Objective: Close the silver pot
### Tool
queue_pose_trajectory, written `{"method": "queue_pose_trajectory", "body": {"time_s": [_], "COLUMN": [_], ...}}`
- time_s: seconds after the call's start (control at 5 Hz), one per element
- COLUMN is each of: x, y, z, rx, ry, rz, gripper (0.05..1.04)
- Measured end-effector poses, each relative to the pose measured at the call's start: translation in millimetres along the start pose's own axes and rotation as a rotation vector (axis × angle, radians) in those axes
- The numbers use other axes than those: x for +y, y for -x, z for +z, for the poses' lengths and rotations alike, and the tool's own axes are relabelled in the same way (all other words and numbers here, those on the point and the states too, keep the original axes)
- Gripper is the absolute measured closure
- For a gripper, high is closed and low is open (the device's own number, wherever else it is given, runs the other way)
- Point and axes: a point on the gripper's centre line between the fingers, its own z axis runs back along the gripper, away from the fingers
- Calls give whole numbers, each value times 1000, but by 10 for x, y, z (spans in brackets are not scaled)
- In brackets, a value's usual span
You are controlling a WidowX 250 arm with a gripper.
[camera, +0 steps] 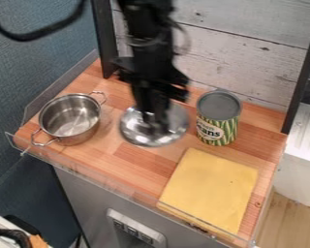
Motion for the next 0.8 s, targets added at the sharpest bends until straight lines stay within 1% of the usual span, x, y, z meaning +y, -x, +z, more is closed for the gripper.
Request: {"method": "queue_pose_trajectory", "body": {"time_s": [0.2,0.4,0.6,0.8], "x": [436,985,1390,1762], "y": [-8,3,-39,-23], "z": [-200,-324,-508,-550], "rx": [4,-28,-12,-5], "ry": [-20,-60,-58,-61], "rz": [98,173,193,245], "gripper": [801,801,801,801]}}
